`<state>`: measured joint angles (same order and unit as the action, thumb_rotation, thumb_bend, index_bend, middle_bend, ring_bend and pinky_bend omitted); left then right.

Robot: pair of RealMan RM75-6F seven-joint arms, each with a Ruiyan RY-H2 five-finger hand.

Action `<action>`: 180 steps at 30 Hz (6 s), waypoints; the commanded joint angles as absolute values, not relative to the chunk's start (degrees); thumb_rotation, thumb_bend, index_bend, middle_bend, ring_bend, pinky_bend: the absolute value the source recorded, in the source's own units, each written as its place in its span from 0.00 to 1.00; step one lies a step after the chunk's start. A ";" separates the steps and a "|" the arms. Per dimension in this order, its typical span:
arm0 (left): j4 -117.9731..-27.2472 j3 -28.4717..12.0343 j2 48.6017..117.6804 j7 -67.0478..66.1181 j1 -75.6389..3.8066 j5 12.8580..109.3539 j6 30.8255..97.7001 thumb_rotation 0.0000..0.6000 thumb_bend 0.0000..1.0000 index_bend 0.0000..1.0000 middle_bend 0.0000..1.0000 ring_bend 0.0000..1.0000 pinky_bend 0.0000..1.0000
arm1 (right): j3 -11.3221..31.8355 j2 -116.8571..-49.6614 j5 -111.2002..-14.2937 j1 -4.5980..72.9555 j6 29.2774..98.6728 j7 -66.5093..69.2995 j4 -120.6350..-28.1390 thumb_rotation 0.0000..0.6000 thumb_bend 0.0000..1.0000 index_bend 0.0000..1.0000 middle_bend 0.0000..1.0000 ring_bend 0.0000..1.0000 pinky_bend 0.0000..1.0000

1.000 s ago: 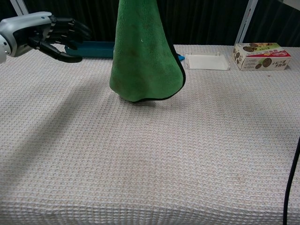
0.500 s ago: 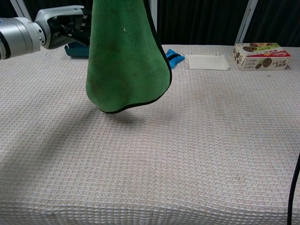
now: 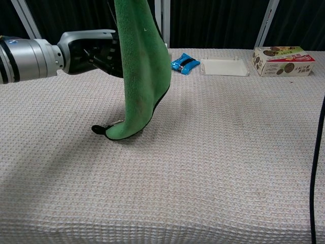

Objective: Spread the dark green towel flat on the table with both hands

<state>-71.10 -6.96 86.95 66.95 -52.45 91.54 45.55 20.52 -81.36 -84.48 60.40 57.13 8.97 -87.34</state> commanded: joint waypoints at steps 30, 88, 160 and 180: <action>-71.51 -12.60 91.21 50.47 -45.86 74.44 50.98 1.00 0.43 0.76 0.39 0.28 0.22 | 19.42 -85.38 -82.88 59.19 63.64 6.62 -82.87 1.00 0.51 0.78 0.34 0.00 0.00; -61.00 4.55 96.86 -1.10 -27.82 88.56 77.03 1.00 0.43 0.54 0.30 0.24 0.21 | 1.60 -87.95 -93.63 47.57 64.89 3.90 -78.91 1.00 0.51 0.78 0.34 0.00 0.00; -97.73 -0.17 73.86 -20.09 -17.61 76.95 74.01 1.00 0.01 0.02 0.04 0.11 0.17 | 13.82 -88.51 -61.06 55.37 41.84 -24.33 -83.19 1.00 0.18 0.30 0.11 0.00 0.00; -96.99 0.07 73.63 -18.27 -16.43 78.72 74.19 1.00 0.01 0.02 0.04 0.11 0.17 | 15.82 -105.62 -23.30 70.36 38.55 -36.62 -64.57 1.00 0.27 0.39 0.12 0.00 0.00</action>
